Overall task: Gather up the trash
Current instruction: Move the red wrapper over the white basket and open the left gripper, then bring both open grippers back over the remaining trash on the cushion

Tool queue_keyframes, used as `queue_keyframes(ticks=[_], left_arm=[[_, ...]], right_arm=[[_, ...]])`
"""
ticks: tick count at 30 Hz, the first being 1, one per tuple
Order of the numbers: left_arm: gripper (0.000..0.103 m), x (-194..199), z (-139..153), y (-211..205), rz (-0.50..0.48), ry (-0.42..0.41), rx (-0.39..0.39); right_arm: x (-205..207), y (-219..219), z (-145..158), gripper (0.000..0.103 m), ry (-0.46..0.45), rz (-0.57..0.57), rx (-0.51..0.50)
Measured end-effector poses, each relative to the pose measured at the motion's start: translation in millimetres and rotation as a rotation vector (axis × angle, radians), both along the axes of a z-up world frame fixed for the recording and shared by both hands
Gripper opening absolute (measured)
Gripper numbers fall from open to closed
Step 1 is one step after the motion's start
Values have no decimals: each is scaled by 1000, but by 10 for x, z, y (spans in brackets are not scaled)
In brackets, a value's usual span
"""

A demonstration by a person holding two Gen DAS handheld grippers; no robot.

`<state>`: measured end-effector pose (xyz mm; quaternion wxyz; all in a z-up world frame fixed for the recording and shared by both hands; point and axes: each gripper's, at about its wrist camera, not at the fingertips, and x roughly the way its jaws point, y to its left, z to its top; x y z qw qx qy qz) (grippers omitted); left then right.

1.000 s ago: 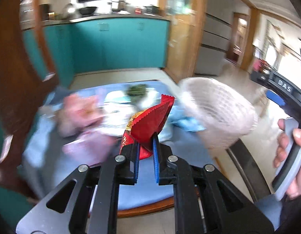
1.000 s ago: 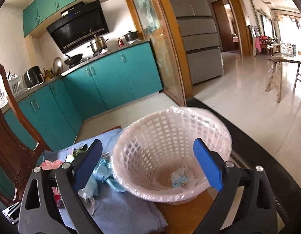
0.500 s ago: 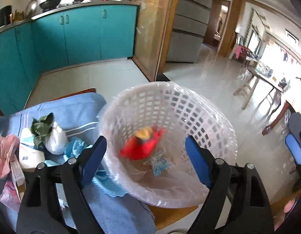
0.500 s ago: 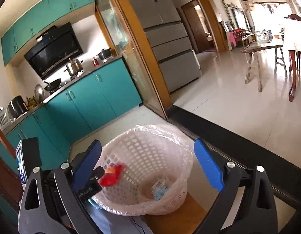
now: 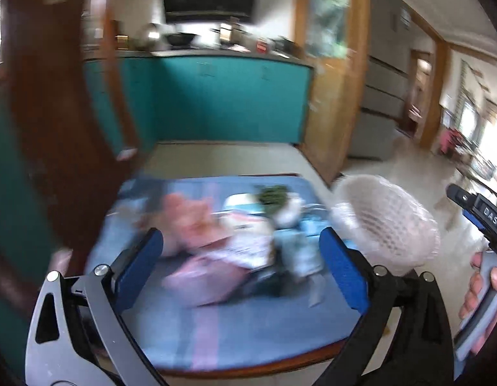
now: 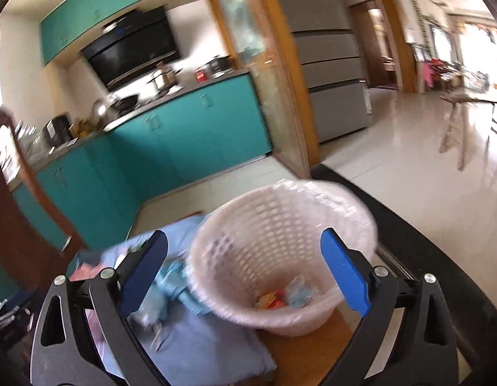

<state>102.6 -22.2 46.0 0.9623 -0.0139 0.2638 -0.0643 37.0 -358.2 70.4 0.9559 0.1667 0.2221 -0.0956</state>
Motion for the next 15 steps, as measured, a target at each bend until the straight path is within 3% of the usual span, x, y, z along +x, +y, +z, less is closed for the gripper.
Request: queue_keyframes(ticks=[5, 7, 11, 15], left_arm=[[98, -240, -245, 407, 107, 9, 9], [98, -224, -278, 451, 92, 44, -16], [98, -306, -243, 404, 64, 13, -20], [98, -356, -264, 390, 38, 32, -24]], right_arm=[[-94, 557, -107, 94, 60, 157, -26], [-153, 749, -146, 94, 73, 199, -51], [-217, 1018, -210, 94, 85, 249, -96], [-193, 1129, -238, 94, 89, 266, -136]])
